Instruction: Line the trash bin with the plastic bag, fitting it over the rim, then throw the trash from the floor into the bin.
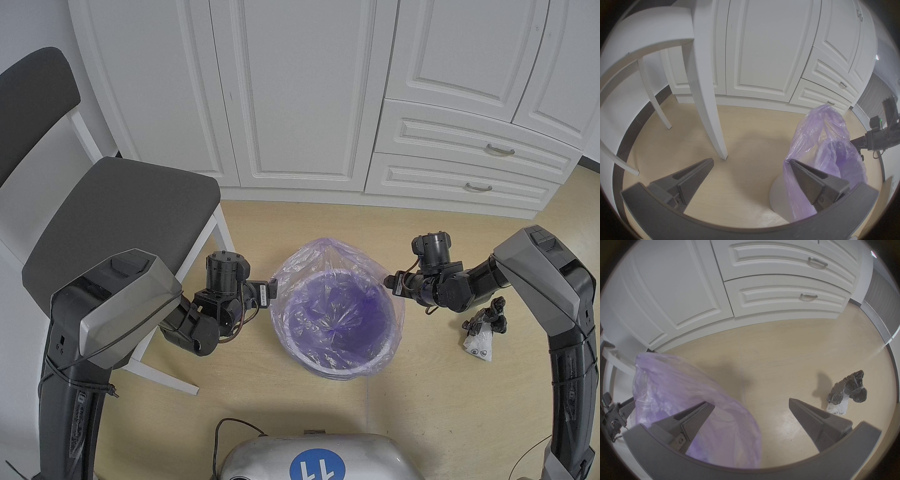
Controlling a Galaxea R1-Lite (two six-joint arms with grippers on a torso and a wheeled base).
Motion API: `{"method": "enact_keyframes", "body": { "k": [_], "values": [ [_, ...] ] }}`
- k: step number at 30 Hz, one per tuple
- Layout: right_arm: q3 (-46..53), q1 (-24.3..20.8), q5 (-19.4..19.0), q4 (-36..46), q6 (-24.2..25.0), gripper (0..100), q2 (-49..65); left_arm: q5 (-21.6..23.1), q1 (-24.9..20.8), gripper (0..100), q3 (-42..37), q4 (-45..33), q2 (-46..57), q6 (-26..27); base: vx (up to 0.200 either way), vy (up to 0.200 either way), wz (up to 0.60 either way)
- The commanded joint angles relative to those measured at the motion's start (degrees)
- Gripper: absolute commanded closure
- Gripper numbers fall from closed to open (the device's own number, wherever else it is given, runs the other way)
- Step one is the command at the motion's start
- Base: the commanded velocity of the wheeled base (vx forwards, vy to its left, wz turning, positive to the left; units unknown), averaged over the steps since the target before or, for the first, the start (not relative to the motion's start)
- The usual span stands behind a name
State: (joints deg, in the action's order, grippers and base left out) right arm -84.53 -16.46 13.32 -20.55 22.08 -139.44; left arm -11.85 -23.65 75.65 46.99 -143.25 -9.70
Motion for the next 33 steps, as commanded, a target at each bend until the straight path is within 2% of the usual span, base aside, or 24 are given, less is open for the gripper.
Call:
{"method": "enact_keyframes", "body": {
  "k": [1,8,16,23,33],
  "values": [
    [-2.83,0.81,0.04,-0.01,1.74,0,-3.83,-0.02,-0.08,0,1.69,-0.32,-1.94,-1.55,0.000,0.000,0.00],
    [-3.71,1.69,-0.49,0.07,2.62,0,-6.02,0.16,-0.17,0,2.48,-1.03,-4.93,-1.63,0.000,0.000,0.00],
    [-4.68,2.48,-0.58,1.13,1.92,0,-10.42,-0.10,1.15,0,3.89,-10.61,-6.95,-1.63,0.000,0.000,0.00],
    [-5.21,2.83,-0.76,2.36,0.07,0,-12.44,-0.81,2.82,0,8.46,-14.74,-10.12,-1.72,0.000,0.000,0.00],
    [-6.00,3.36,-2.07,2.98,0.69,0,-13.32,-2.39,3.00,0,8.54,-14.04,-9.50,-2.51,0.000,0.000,0.00]
  ]
}}
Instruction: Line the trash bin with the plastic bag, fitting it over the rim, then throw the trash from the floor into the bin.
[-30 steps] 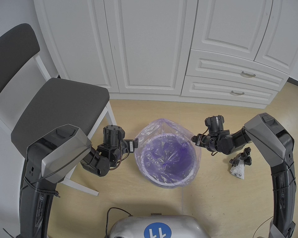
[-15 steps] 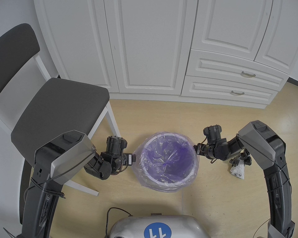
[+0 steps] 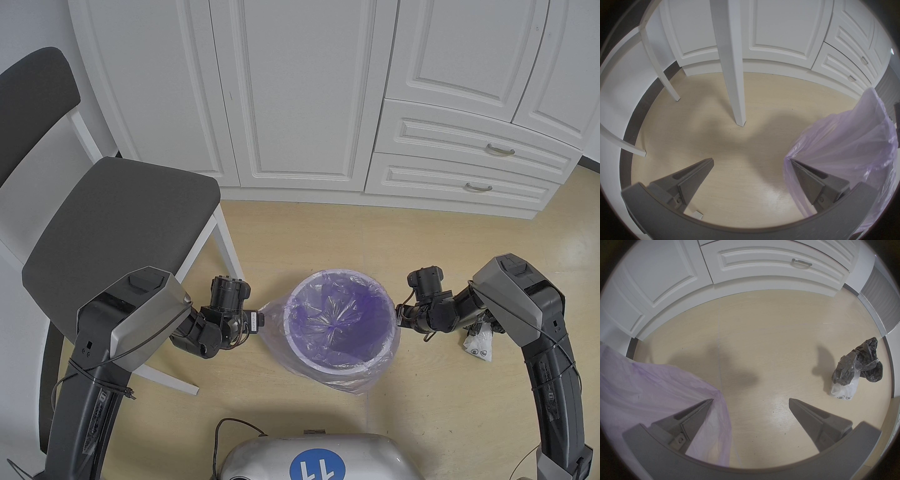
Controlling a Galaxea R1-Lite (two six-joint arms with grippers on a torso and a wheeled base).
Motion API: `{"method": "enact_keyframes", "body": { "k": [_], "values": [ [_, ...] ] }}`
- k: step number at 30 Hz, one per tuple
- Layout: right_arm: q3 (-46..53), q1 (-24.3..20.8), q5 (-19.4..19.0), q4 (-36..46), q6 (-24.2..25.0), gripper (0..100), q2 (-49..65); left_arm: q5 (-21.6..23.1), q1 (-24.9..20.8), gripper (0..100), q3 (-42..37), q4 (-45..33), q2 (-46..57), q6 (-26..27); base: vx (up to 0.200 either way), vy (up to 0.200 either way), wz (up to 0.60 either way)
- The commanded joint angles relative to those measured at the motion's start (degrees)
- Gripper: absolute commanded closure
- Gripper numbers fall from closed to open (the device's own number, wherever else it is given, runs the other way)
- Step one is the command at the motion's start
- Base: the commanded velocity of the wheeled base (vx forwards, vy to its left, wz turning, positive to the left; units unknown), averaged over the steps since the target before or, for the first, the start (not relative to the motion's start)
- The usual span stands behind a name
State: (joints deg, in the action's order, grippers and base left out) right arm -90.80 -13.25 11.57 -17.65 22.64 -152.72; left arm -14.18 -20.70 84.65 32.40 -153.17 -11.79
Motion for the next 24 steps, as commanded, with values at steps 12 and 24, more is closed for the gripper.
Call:
{"method": "enact_keyframes", "body": {
  "k": [12,24],
  "values": [
    [10.38,1.83,-4.19,0.07,-0.40,0,14.21,4.86,-1.45,0,-16.98,5.57,18.61,-1.75,0.000,0.000,0.00],
    [19.96,3.32,-4.19,-0.01,-3.92,0,28.45,5.04,-1.54,0,-23.30,6.53,29.42,-1.31,0.000,0.000,0.00]
  ]
}}
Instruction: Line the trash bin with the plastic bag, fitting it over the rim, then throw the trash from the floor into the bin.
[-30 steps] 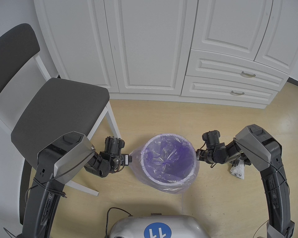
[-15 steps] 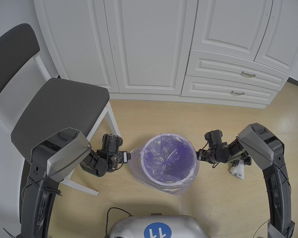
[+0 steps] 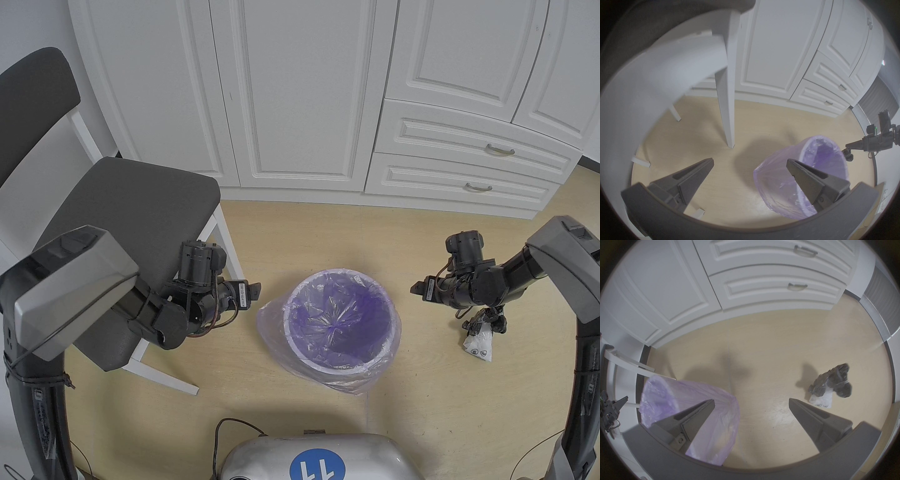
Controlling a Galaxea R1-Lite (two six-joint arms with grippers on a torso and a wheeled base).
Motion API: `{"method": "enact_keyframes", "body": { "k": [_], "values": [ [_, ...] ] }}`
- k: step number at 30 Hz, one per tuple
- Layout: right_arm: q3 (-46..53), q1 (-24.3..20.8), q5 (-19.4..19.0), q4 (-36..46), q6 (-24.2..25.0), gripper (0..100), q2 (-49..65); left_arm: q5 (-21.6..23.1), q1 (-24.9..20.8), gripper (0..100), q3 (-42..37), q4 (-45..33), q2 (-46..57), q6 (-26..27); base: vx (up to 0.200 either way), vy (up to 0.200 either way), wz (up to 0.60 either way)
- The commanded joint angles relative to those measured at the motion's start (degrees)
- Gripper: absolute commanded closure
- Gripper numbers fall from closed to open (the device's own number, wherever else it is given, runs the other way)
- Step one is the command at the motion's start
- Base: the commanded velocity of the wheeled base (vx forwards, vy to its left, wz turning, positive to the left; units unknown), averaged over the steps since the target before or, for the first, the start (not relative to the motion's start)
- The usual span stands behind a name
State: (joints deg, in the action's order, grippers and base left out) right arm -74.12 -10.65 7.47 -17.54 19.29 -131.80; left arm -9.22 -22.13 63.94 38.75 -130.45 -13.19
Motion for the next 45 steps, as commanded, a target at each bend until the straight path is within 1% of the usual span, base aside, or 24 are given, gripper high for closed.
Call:
{"method": "enact_keyframes", "body": {
  "k": [1,6,10,14,17,22,24,27,29,32,33,35,36,37,38,39,40,41,45],
  "values": [
    [3.28,0.72,-0.09,-0.12,-0.56,0,7.53,0.08,-0.11,0,-2.59,0.18,6.70,0.09,0.000,0.000,0.00],
    [4.77,0.72,-0.09,-0.21,-0.74,0,9.46,0.08,-0.29,0,-4.44,0.18,10.66,0.09,0.000,0.000,0.00],
    [6.53,0.72,0.00,-0.48,-3.03,0,11.57,0.08,-1.43,0,-6.55,0.27,13.64,0.18,0.000,0.000,0.00],
    [7.94,0.55,0.00,-0.48,-4.08,0,13.42,0.08,-2.66,0,-7.51,0.27,15.05,0.18,0.000,0.000,0.00],
    [10.05,0.64,0.09,-0.56,-6.89,0,14.56,0.08,-3.80,0,-8.83,0.27,16.81,0.18,0.000,0.000,0.00],
    [12.68,0.64,0.61,-0.74,-10.23,0,15.70,-0.01,-4.77,0,-9.45,0.27,18.48,0.18,0.000,0.000,0.00],
    [15.76,0.55,-0.09,-0.74,-13.13,0,17.02,-0.01,-5.38,0,-10.50,0.36,19.18,0.27,0.000,0.000,0.00],
    [19.19,0.28,-0.09,-1.09,-16.47,0,17.20,-0.10,-6.35,0,-12.08,0.45,20.94,0.27,0.000,0.000,0.00],
    [20.15,0.02,-0.18,-1.71,-17.35,0,17.02,-0.10,-6.53,0,-12.79,0.71,21.82,0.27,0.000,0.000,0.00],
    [21.38,-0.60,-1.50,-3.55,-17.88,0,16.58,-0.10,-6.70,0,-14.02,1.94,22.96,0.27,0.000,0.000,0.00],
    [22.53,-1.21,-2.81,-4.43,-17.97,0,16.49,-0.10,-6.70,0,-14.98,2.99,23.49,0.18,0.000,0.000,0.00],
    [23.58,-1.47,-3.96,-4.61,-18.67,0,16.49,-0.10,-6.70,0,-15.78,3.61,23.75,0.18,0.000,0.000,0.00],
    [25.16,-1.47,-6.68,-4.69,-20.78,0,16.40,-0.10,-6.70,0,-16.39,4.40,23.93,0.18,0.000,0.000,0.00],
    [25.16,-1.47,-6.68,-4.69,-20.78,0,16.40,-0.10,-6.70,0,-16.39,4.40,23.93,0.18,0.000,0.000,0.00],
    [26.75,-0.77,-13.10,-5.57,-24.30,0,14.47,-0.10,-6.70,0,-16.74,5.02,23.93,0.18,0.000,0.000,0.00],
    [27.01,-0.33,-16.53,-6.80,-25.70,0,12.54,-0.10,-6.70,0,-16.83,5.28,23.93,0.27,0.000,0.000,0.00],
    [27.01,-0.33,-16.53,-6.80,-25.70,0,12.54,-0.10,-6.70,0,-16.83,5.28,23.93,0.27,0.000,0.000,0.00],
    [26.92,0.37,-19.43,-10.14,-26.23,0,8.67,-0.10,-6.70,0,-16.83,5.46,23.84,0.27,0.000,0.000,0.00],
    [27.01,0.11,-19.69,-17.79,-26.23,0,2.08,-0.10,-6.61,0,-16.74,5.46,23.66,0.18,0.000,0.000,0.00]
  ]
}}
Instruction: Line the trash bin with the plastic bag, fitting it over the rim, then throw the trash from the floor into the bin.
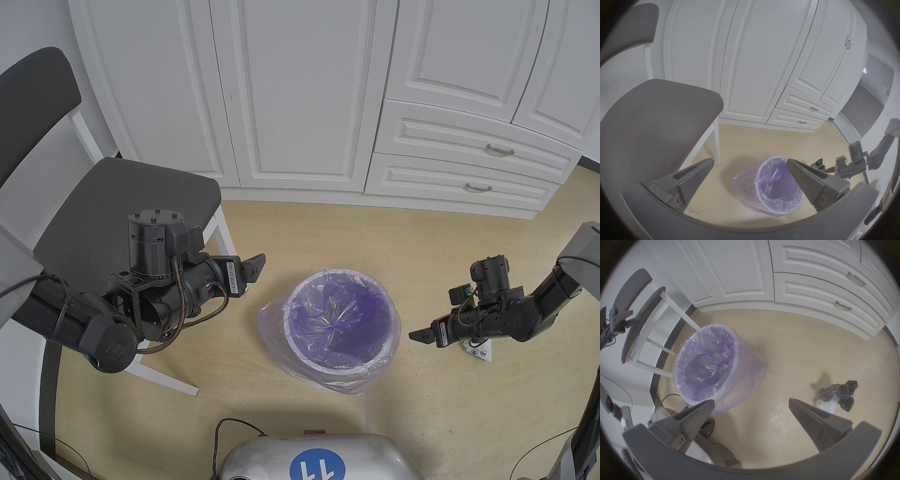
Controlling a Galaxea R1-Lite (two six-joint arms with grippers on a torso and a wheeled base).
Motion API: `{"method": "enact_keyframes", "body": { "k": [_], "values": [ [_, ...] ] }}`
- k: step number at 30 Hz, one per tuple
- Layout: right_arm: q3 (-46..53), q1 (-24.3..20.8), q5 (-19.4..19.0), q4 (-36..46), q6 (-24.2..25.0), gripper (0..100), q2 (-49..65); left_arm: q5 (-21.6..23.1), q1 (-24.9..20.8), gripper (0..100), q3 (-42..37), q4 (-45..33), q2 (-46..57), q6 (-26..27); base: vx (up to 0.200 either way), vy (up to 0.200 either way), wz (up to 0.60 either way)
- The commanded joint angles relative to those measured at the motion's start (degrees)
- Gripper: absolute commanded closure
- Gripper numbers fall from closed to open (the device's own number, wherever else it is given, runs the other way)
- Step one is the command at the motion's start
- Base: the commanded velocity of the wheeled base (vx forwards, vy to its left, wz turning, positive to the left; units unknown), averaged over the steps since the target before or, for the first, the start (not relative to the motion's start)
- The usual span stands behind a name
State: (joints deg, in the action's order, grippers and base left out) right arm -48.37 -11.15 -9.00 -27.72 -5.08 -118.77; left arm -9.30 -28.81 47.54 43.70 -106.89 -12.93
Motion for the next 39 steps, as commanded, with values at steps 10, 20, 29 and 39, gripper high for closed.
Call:
{"method": "enact_keyframes", "body": {
  "k": [10,20,29,39],
  "values": [
    [-0.58,-0.62,-3.57,-7.61,-1.86,0,-15.26,-0.01,0.07,0,-0.35,2.00,-1.48,0.01,0.000,0.000,0.00],
    [-17.46,-3.35,-2.08,-0.40,11.76,0,-24.40,-0.01,-0.02,0,-0.17,7.01,-5.61,-0.16,0.000,0.000,0.00],
    [-33.01,-3.00,0.56,12.60,19.50,0,-29.67,-0.28,-2.22,0,0.09,13.07,-11.77,-0.34,0.000,0.000,0.00],
    [-38.99,-4.49,0.65,22.18,26.18,0,-30.82,-0.72,-6.44,0,4.93,15.54,-23.45,-0.78,0.000,0.000,0.00]
  ]
}}
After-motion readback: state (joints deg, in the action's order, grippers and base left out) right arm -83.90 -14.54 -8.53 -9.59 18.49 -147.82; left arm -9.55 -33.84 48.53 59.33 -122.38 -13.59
